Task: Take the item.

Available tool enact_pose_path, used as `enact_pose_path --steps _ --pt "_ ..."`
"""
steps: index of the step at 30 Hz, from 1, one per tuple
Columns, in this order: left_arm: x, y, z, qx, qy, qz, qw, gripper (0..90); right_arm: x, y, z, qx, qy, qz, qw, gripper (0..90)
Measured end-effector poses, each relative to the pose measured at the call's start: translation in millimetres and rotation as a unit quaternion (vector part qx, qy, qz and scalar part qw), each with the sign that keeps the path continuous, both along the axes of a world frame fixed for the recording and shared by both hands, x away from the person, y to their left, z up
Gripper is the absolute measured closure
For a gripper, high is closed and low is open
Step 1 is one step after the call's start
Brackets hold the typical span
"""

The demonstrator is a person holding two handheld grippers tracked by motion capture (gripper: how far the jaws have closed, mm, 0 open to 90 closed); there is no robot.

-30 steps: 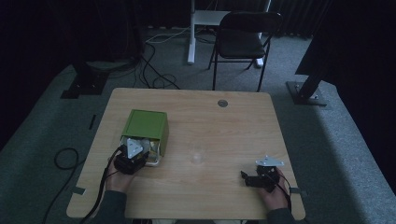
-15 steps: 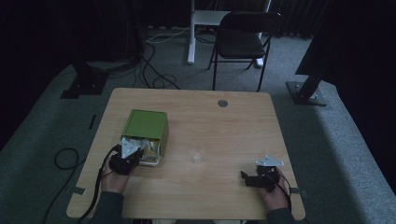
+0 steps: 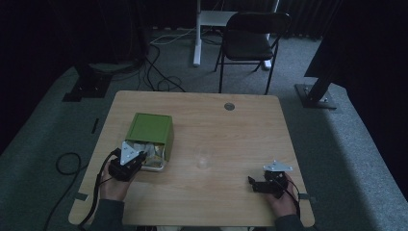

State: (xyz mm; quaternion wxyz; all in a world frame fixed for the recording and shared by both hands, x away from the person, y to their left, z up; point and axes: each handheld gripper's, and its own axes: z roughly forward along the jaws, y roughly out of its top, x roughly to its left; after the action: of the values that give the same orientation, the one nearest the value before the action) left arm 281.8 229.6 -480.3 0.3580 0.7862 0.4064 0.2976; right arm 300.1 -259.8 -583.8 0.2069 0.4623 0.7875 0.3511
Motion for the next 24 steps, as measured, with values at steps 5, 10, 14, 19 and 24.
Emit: enact_pose_path --steps 5,10,14,19,24 --pt "-3.8 -1.6 7.7 -0.002 -0.002 -0.009 1.0000 86.1 0.0 0.0 0.0 0.000 0.000 0.000 1.0000 11.3" --pt "-6.3 -3.9 13.5 -0.001 -0.004 -0.018 0.9998 86.2 0.0 0.0 0.0 0.000 0.000 0.000 1.0000 11.3" --pt "-8.2 -5.7 18.9 -0.001 -0.007 -0.024 0.9997 86.1 0.0 0.0 0.0 0.000 0.000 0.000 1.0000 11.3" --pt "-8.7 -6.8 24.4 0.000 -0.014 -0.025 0.9996 86.1 0.0 0.0 0.0 0.000 0.000 0.000 1.0000 11.3" --pt "-8.6 -8.1 30.9 0.000 -0.023 -0.025 0.9994 86.1 0.0 0.0 0.0 0.000 0.000 0.000 1.0000 11.3"
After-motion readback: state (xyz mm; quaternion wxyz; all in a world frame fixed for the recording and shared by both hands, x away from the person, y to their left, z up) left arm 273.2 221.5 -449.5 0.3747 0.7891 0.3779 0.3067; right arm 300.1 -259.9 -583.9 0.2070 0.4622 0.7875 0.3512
